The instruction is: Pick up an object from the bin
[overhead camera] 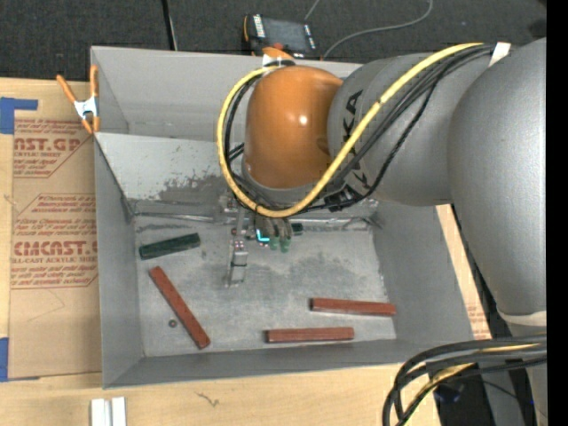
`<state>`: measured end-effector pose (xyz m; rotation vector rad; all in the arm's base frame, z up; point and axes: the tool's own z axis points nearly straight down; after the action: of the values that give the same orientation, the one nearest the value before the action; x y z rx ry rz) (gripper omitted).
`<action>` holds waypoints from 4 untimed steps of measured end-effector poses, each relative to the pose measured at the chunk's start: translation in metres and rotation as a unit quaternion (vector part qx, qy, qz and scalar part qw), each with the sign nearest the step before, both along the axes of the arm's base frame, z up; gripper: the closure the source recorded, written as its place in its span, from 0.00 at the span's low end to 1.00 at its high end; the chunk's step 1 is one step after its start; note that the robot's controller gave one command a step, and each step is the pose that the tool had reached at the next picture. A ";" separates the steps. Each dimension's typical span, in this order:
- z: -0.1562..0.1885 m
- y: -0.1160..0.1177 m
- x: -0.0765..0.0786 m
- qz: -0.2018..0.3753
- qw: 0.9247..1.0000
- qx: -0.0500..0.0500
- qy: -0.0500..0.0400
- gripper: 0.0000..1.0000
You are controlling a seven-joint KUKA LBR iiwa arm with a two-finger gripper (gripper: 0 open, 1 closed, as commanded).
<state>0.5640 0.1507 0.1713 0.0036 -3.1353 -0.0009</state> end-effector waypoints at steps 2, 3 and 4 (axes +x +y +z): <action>-0.100 0.062 0.015 -0.031 0.999 0.002 -0.006 1.00; 0.007 0.022 0.024 0.049 0.999 0.000 -0.008 1.00; 0.002 0.023 0.022 0.050 0.999 0.001 -0.005 0.00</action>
Offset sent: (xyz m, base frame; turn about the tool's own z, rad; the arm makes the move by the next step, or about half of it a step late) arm 0.0137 0.0602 -0.1013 0.0630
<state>0.5859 0.1741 0.1735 0.1614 -3.1402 -0.0022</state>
